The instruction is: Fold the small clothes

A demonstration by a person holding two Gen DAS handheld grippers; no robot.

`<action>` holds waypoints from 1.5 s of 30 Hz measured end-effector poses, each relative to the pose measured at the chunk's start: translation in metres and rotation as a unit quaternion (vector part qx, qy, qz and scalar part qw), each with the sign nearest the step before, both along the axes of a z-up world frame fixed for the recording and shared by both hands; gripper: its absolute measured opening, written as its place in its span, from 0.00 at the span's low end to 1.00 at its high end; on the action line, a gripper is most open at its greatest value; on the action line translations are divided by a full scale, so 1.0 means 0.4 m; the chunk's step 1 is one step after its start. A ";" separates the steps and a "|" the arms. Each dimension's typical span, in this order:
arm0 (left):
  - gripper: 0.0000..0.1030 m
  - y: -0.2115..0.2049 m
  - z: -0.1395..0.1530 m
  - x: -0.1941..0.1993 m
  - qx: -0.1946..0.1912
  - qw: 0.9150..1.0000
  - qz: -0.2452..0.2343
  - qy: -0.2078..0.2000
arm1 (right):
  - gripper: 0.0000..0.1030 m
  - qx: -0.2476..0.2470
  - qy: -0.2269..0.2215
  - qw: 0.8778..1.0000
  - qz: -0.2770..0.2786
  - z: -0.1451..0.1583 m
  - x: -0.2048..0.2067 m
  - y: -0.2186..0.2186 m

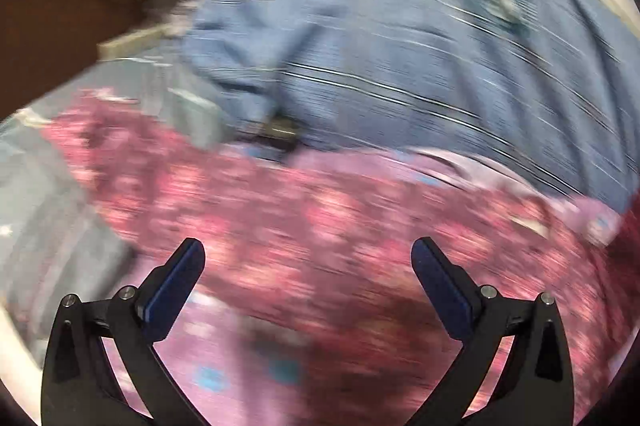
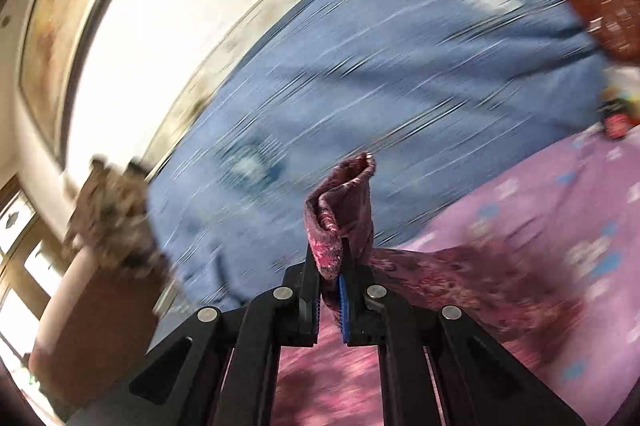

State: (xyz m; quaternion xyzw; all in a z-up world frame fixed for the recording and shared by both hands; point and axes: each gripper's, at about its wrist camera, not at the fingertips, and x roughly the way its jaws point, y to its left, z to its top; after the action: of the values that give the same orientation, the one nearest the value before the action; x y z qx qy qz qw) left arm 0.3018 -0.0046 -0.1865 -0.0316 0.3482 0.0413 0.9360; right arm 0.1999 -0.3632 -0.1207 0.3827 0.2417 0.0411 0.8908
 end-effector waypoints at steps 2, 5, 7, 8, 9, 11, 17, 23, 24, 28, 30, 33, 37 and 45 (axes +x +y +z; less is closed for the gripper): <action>1.00 0.074 0.001 0.016 -0.008 0.999 0.032 0.009 | 0.06 0.001 0.006 1.000 0.030 -0.029 0.042 0.106; 1.00 0.166 -0.003 0.026 -0.029 0.997 0.076 0.017 | 0.06 0.027 0.033 0.997 0.065 -0.111 0.099 0.248; 1.00 0.207 -0.004 0.026 -0.041 0.995 0.094 0.019 | 0.06 0.031 0.060 0.994 0.083 -0.171 0.128 0.338; 1.00 0.227 -0.004 0.026 -0.044 0.994 0.103 0.020 | 0.07 0.025 0.075 0.993 0.091 -0.206 0.139 0.386; 1.00 0.237 -0.001 0.027 -0.044 0.993 0.107 0.019 | 0.09 0.024 0.086 0.991 0.102 -0.240 0.149 0.431; 1.00 0.252 0.000 0.031 -0.043 0.992 0.113 0.017 | 0.21 0.032 0.125 0.984 0.125 -0.308 0.166 0.498; 1.00 0.248 0.010 0.027 -0.029 0.995 0.091 0.011 | 0.52 0.036 0.125 0.975 0.181 -0.342 0.147 0.528; 1.00 0.232 0.005 0.029 -0.045 0.996 0.080 0.018 | 0.51 -0.051 0.075 0.987 0.136 -0.263 0.074 0.393; 1.00 0.215 0.003 0.029 -0.046 0.996 0.067 0.019 | 0.50 -0.055 0.088 0.987 0.126 -0.277 0.066 0.362; 1.00 0.134 -0.032 0.040 -0.058 0.997 0.012 0.056 | 0.45 -0.069 0.189 0.973 0.114 -0.401 0.069 0.301; 1.00 0.073 -0.065 0.051 -0.033 0.996 -0.018 0.085 | 0.35 -0.082 0.227 0.963 0.119 -0.465 0.068 0.293; 1.00 0.010 -0.096 0.069 0.006 0.992 -0.045 0.116 | 0.32 -0.081 0.199 0.968 0.133 -0.446 0.032 0.269; 1.00 0.065 -0.056 0.059 -0.023 0.997 0.019 0.068 | 0.52 -0.062 0.137 0.981 0.126 -0.437 -0.018 0.224; 1.00 0.338 0.002 0.044 -0.039 0.978 0.205 -0.006 | 0.53 -0.075 0.164 0.975 0.133 -0.454 0.003 0.247</action>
State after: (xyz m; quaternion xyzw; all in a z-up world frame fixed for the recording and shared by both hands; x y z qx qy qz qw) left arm 0.3194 0.1307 -0.1857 -0.1390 0.3305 0.2182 0.9076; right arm 0.2011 -0.2645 -0.3022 0.2808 0.4351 0.0777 0.8519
